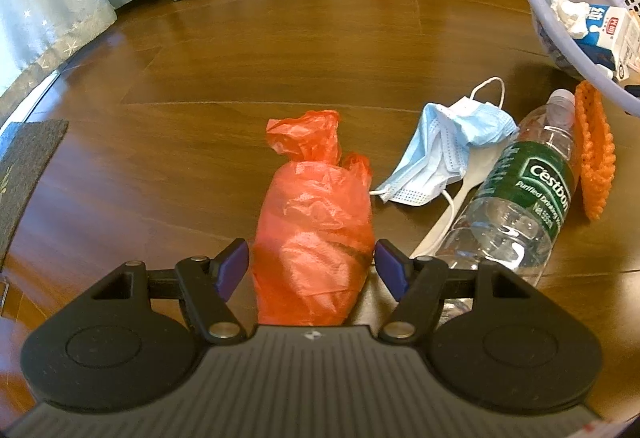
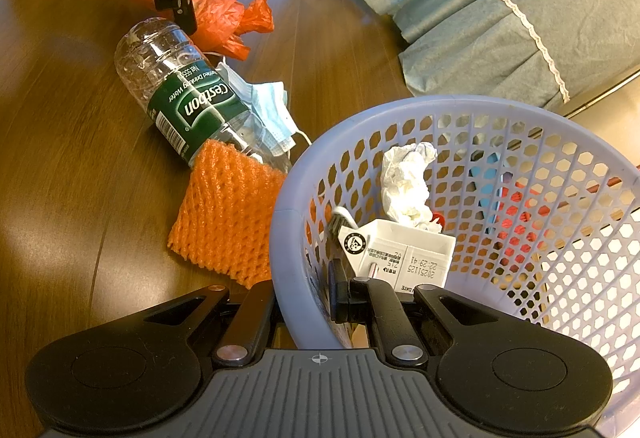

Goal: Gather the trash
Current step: 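Move the left tool to the orange plastic bag and grasp it, then lift the orange bag with the left tool and drop it into the wastebasket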

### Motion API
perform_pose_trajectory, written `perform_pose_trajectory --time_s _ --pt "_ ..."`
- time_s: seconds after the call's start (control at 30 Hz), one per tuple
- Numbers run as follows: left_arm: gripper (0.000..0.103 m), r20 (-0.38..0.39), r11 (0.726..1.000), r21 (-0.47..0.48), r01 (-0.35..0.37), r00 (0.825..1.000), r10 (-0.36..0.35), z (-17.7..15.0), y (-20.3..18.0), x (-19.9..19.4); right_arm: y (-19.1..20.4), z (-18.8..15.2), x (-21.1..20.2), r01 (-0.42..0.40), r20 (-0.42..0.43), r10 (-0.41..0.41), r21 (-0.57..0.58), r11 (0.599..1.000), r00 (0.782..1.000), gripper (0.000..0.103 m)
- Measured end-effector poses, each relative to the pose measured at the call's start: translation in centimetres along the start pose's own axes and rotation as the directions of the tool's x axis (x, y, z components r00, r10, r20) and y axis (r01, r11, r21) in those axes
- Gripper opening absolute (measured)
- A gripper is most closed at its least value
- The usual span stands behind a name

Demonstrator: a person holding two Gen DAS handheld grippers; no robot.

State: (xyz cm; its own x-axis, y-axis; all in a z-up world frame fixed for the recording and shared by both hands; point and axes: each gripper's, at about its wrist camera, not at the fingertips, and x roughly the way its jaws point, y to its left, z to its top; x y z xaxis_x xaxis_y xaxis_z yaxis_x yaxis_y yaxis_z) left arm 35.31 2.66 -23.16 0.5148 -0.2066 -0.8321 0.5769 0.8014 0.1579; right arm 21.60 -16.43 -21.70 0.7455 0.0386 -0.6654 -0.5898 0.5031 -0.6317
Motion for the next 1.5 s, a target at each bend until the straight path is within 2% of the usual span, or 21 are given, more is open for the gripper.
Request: perform_pose_trajectory --time_s 0.57,1.0,1.23,1.5 --pt "0.063 -0.020 1.000 0.027 -0.005 1.000 0.006 -0.3 0.0 0.5 0.0 -0.1 0.0 -0.001 0.001 0.001 0.001 1.000 1.000 0.004" --pt "0.040 -0.021 0.999 0.036 0.002 1.000 -0.002 -0.5 -0.2 0.0 0.0 -0.1 0.0 -0.002 0.001 0.002 0.005 1.000 1.000 0.004" --pt "0.038 -0.002 0.998 0.066 0.004 1.000 -0.004 -0.3 -0.3 -1.7 -0.1 -0.1 0.0 -0.002 0.000 0.002 0.011 1.000 1.000 0.004" --pt "0.038 0.025 0.998 0.056 0.010 1.000 -0.011 0.6 -0.1 -4.0 -0.1 0.0 0.1 -0.002 0.000 0.002 0.011 1.000 1.000 0.004"
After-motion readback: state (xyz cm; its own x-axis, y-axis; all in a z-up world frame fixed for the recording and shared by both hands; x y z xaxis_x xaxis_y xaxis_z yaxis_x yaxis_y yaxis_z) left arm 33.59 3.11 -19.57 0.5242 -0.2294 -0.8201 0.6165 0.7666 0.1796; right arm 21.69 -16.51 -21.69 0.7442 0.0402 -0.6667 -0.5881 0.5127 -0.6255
